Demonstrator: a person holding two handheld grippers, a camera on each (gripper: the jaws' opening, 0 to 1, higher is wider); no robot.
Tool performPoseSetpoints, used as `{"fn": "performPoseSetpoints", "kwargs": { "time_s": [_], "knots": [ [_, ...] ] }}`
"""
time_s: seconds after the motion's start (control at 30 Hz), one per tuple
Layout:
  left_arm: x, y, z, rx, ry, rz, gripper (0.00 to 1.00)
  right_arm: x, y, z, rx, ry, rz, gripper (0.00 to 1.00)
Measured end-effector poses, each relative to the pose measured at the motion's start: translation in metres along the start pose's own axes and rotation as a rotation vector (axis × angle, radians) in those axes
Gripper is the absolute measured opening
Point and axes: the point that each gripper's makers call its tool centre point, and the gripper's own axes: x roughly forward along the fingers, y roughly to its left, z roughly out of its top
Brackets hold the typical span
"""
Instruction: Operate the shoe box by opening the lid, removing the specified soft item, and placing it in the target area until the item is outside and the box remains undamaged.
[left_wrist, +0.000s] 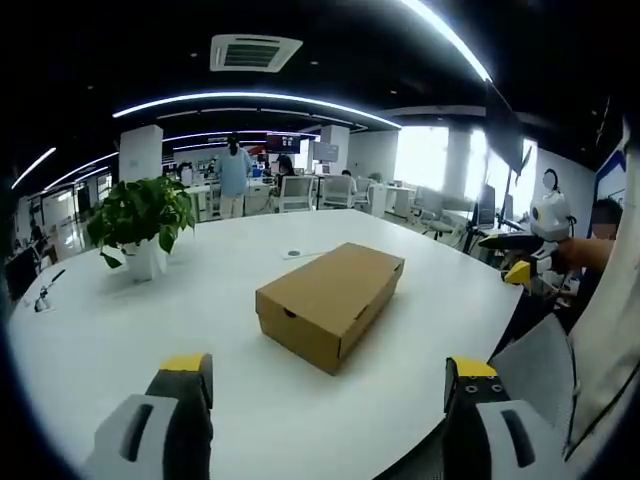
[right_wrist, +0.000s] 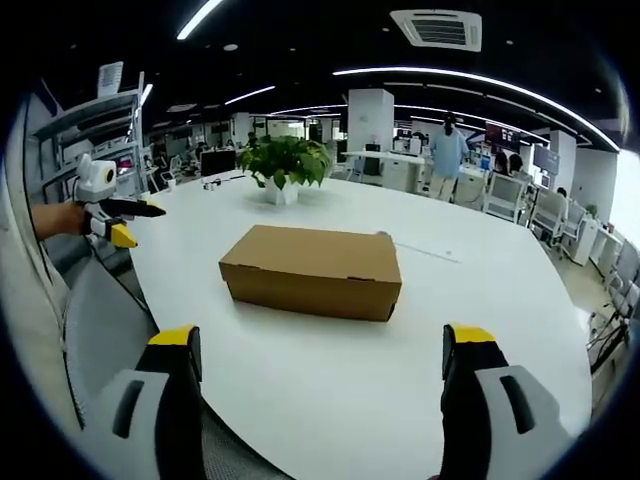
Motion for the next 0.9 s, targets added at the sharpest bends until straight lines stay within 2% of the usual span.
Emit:
{"fn": "performPoseSetpoints", "kwargs": {
  "time_s": [0.9],
  "knots": [
    [0.010,-0.001,-0.002,0.010,0.032,0.003,0.97,0.003,-0.012,-0.001,-0.014,0.014,0.021,0.95]
  ]
}}
